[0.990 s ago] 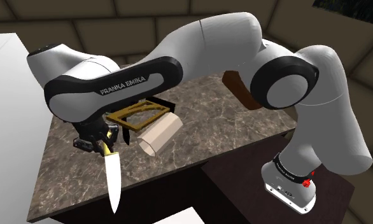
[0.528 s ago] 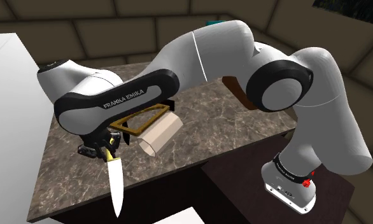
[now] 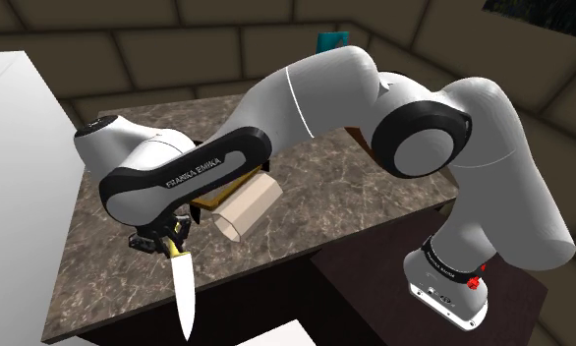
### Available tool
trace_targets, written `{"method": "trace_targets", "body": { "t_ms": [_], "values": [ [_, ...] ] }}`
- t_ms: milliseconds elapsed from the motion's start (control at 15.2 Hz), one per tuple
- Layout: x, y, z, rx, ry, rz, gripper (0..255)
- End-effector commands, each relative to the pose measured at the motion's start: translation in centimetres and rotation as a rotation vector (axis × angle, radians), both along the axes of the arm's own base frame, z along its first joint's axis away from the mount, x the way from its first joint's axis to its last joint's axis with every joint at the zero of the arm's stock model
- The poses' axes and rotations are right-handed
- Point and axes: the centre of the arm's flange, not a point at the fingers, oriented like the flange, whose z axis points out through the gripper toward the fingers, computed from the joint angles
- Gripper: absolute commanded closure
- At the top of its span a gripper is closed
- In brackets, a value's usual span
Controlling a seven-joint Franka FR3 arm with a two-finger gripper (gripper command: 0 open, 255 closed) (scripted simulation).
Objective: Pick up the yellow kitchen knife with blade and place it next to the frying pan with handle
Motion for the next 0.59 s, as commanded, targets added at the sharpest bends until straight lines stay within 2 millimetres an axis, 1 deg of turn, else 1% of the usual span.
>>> {"method": "trace_targets", "body": {
  "t_ms": [0,66,528],
  "values": [
    [0.05,0.0,-1.07,0.0,0.0,0.0,255],
    [0.06,0.01,-1.42,0.0,0.0,0.0,255],
    [0.06,0.01,-1.42,0.0,0.0,0.0,255]
  ]
}}
